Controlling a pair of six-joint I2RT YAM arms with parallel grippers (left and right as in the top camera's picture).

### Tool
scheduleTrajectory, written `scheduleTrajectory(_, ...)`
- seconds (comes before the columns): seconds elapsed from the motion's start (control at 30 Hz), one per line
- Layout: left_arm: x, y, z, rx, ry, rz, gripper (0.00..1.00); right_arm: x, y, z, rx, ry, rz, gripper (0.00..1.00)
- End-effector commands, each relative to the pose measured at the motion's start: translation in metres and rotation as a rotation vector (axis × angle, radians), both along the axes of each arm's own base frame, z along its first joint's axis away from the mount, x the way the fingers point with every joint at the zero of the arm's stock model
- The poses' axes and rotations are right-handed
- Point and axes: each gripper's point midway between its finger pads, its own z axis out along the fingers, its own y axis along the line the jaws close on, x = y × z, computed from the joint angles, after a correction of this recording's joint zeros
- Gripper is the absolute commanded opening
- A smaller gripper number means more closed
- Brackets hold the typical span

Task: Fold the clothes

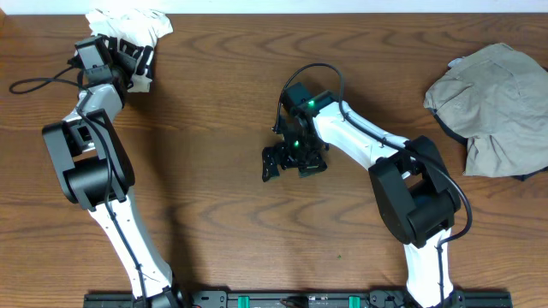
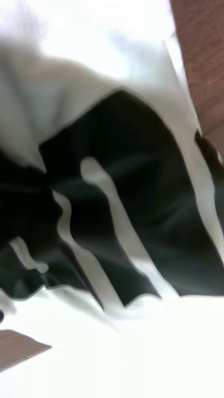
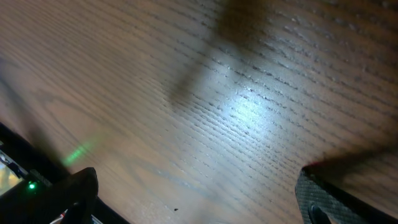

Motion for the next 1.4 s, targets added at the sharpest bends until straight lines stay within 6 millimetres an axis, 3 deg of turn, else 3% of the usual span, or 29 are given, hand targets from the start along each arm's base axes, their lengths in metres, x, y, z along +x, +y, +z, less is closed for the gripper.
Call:
scheduleTrajectory(0.0,-0.008,-0.020,-0.038,-0.074,0.065,-0.048,0.24,-0.009,-0.001,-0.006,-0.009,0.022,0.024,0.99)
scheduleTrajectory(0.17,-0.003,-0.027,-0.022,-0.148,0.013,-0.130,0.36,-0.011,-0.003,-0.006,-0.018,0.035,0.021,0.99)
scheduleTrajectory(0.33,0.002,-0.025,0.023,-0.148,-0.079,-0.229,0.55,-0.012,-0.004,-0.006,-0.021,0.039,0.019,0.99)
scheduleTrajectory(0.53,0.002,-0.033,0.121,-0.105,-0.242,-0.340,0.71,-0.012,-0.005,-0.006,-0.031,0.041,0.010,0.99)
scheduleTrajectory(0.67,-0.014,-0.057,0.204,-0.084,-0.362,-0.460,0.76,-0.005,-0.015,-0.005,-0.049,0.040,-0.017,0.99)
scheduleTrajectory(0.83,-0.067,-0.097,0.288,-0.087,-0.409,-0.613,0.80,0.005,-0.034,0.016,-0.046,0.050,-0.102,0.99)
scheduleTrajectory(0.97,-0.119,-0.121,0.328,-0.090,-0.374,-0.656,0.81,0.011,-0.047,0.050,-0.017,0.005,-0.140,0.99)
scheduleTrajectory(1.13,-0.190,-0.149,0.358,-0.095,-0.304,-0.679,0.81,0.007,-0.060,0.108,0.019,-0.115,-0.147,0.99)
scheduleTrajectory(1.37,-0.291,-0.189,0.377,0.049,-0.252,-0.808,0.81,-0.024,-0.093,0.183,-0.003,-0.296,-0.158,0.99)
